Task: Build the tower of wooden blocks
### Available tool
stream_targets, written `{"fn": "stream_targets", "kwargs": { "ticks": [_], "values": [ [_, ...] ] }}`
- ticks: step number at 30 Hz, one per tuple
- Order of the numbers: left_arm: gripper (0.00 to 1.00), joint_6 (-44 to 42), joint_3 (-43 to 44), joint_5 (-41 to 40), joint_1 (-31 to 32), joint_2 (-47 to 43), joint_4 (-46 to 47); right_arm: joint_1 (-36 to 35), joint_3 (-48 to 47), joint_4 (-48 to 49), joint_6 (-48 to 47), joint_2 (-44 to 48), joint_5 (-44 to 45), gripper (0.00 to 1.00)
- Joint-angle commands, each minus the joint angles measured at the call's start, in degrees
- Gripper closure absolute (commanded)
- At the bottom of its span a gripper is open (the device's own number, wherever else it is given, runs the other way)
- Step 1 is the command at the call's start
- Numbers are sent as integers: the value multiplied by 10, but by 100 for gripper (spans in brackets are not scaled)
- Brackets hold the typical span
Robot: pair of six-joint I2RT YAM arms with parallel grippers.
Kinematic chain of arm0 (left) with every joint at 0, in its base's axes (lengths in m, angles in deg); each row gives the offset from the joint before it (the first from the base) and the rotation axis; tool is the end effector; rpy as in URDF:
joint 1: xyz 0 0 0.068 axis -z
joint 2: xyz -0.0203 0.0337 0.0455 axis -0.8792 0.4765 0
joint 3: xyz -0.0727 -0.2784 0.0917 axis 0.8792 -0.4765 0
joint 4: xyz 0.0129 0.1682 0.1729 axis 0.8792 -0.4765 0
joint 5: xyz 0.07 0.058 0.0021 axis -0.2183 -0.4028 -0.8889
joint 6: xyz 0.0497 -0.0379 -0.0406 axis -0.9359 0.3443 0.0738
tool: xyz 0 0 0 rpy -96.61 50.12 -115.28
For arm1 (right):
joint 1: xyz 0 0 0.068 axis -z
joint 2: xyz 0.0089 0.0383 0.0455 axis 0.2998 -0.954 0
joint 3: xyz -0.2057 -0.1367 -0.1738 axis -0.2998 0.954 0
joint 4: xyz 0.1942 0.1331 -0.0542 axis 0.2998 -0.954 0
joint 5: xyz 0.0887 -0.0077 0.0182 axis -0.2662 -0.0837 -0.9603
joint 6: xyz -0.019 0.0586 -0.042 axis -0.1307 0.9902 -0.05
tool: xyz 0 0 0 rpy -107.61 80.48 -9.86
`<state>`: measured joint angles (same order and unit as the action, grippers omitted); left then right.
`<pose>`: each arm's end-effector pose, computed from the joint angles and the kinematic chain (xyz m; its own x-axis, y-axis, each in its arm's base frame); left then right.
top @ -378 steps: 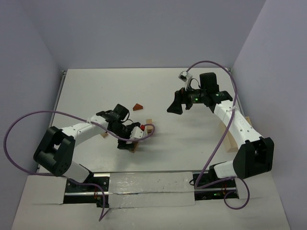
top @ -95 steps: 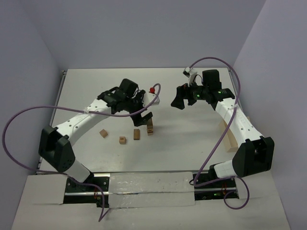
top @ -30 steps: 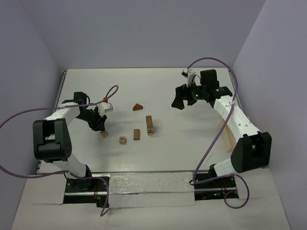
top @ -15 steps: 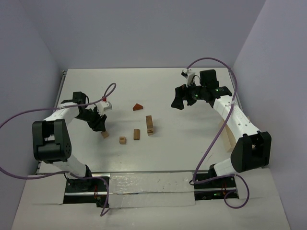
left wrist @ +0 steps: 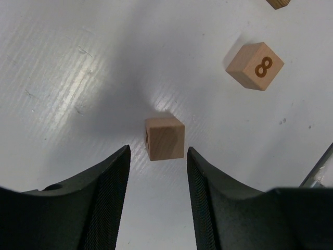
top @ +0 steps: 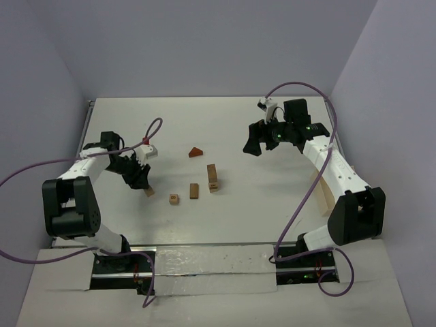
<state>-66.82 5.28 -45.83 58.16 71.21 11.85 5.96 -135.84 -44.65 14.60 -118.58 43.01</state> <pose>0.2580 -0.0206 0.2136 -0.5485 0.6330 -0.5463 0.8213 0.5305 -0.2099 0.2884 0.0967 0.3344 -0.5588 -0.2618 -0.7869 -0.6963 0.6635 0.2737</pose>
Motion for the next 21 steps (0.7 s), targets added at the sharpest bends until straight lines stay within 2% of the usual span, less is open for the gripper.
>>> {"fn": "stream_targets", "kwargs": {
  "ticks": [1,8,16,21],
  "values": [
    [45,14,-11,3,-1,1,9,-4,-12,2,-8,17,-7,0],
    [47,28,-21,-25,16,21,33,-5,-18,-2,-9,9,-7,0],
    [58,54,-12,-41,27,56,70,-5,-16,-1,-11,8,-5,0],
    [62,61,6,-25,46,73,76,-5,-15,0,-11,7,-5,0]
  ]
}}
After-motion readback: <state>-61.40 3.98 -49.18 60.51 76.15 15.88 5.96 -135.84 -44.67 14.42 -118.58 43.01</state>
